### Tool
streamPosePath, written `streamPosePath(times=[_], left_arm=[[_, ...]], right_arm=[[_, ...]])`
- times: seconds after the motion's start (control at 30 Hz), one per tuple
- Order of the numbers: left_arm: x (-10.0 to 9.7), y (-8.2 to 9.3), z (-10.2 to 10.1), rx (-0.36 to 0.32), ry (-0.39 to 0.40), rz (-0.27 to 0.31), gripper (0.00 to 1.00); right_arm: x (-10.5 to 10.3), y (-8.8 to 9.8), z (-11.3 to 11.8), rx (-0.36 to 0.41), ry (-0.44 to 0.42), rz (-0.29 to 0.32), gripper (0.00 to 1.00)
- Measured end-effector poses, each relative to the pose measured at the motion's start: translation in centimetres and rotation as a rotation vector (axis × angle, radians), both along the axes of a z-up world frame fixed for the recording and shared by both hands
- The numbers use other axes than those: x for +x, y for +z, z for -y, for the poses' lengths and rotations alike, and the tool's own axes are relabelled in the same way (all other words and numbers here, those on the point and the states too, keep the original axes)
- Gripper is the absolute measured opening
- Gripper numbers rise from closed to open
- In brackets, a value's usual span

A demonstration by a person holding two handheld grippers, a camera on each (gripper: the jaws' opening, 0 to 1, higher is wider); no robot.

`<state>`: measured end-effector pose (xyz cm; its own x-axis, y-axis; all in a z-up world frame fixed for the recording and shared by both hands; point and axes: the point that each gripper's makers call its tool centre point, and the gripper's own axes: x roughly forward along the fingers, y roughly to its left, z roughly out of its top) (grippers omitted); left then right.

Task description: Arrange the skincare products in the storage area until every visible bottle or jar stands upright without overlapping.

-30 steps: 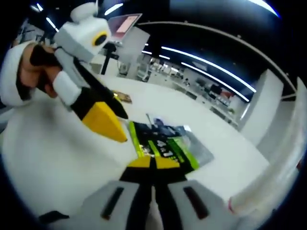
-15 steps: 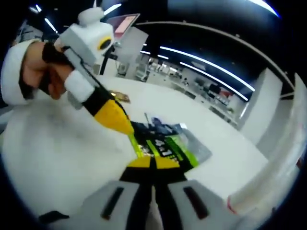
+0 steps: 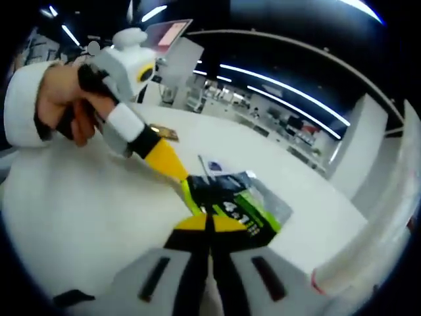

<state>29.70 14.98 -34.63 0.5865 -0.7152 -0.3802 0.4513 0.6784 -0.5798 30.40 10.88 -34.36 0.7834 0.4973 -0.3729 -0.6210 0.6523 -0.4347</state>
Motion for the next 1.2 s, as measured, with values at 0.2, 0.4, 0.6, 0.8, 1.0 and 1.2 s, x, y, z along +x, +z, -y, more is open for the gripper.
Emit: streamPosePath(times=[0.2, 0.4, 0.6, 0.8, 1.0, 1.2], left_arm=[[0.4, 0.6, -0.4, -0.023, 0.007, 0.012, 0.0], [-0.2, 0.8, -0.7, -0.005, 0.005, 0.032, 0.0], [-0.4, 1.6, -1.8, -0.014, 0.008, 0.045, 0.0], [-0.7, 3.0, -2.8, -0.063, 0.017, 0.062, 0.0], [-1.3, 5.0, -3.1, -0.132, 0.018, 0.078, 0.0], [-1.6, 6.7, -3.2, -0.164, 0.016, 0.101, 0.0]], right_arm=[[-0.1, 0.0, 0.1, -0.012, 0.0, 0.002, 0.0], [0.6, 2.8, 1.3, 0.061, -0.075, 0.096, 0.09], [0.5, 2.7, 1.1, 0.102, -0.067, 0.07, 0.13], [-0.1, 3.2, 0.1, 0.195, -0.014, 0.045, 0.21], [-1.1, 3.9, -1.6, 0.252, 0.072, 0.042, 0.32], [-1.9, 4.4, -3.1, 0.228, 0.14, 0.075, 0.41]])
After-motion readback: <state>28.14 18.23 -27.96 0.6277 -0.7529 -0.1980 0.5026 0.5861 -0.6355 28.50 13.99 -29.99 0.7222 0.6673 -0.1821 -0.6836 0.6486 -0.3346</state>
